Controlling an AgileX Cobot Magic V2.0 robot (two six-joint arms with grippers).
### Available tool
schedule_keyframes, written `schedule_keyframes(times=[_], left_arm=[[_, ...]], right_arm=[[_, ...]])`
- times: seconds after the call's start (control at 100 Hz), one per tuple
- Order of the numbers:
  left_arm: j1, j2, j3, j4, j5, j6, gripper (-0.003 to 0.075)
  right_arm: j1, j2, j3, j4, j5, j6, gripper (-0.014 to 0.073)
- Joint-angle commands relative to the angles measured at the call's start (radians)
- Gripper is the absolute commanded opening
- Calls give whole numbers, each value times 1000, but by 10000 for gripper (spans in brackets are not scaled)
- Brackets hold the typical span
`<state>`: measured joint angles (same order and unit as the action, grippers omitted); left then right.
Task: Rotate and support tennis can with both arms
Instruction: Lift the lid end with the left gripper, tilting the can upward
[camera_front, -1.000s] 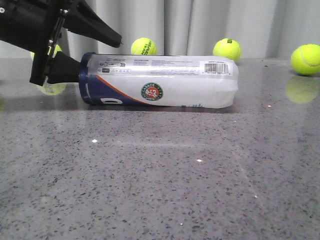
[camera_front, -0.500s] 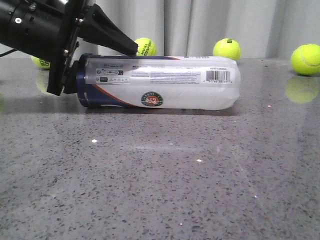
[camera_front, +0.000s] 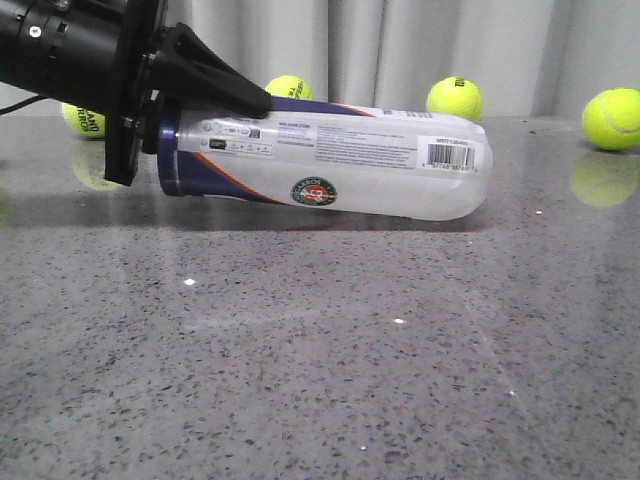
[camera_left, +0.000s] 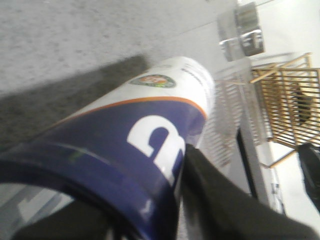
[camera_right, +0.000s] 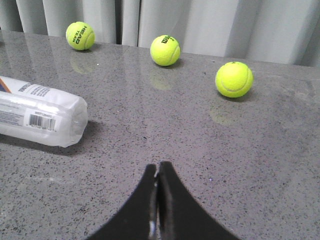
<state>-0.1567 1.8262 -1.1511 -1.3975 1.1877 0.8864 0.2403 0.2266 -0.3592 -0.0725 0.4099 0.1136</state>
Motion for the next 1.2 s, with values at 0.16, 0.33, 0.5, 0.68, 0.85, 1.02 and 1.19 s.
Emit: schedule_keyframes(times=[0.16,0.33,0.5,0.68,0.85,1.02,1.19], left_arm=[[-8,-44,-24,-38,19,2,-20],[-8,-44,-24,-64,49,2,-20],[-6,-46,-52,-114,95,44,-20],[-6,-81,-162,-102,95,19,-20],[-6,-124,-326,62,95,-100,-20],[-6,-159,-520,315,95,-292,-20],[-20,-178,-664,568,95,-460,-20]], right_arm=[[-5,10,-27,-9,-82,-3,-67],[-5,10,-27,-9,-82,-3,-67],[-5,10,-27,-9,-82,-3,-67],[-5,10,-27,-9,-82,-3,-67],[-5,10,-27,-9,-83,-3,-67],[-5,10,-27,-9,-83,-3,-67],[-5,10,-27,-9,-83,-3,-67]])
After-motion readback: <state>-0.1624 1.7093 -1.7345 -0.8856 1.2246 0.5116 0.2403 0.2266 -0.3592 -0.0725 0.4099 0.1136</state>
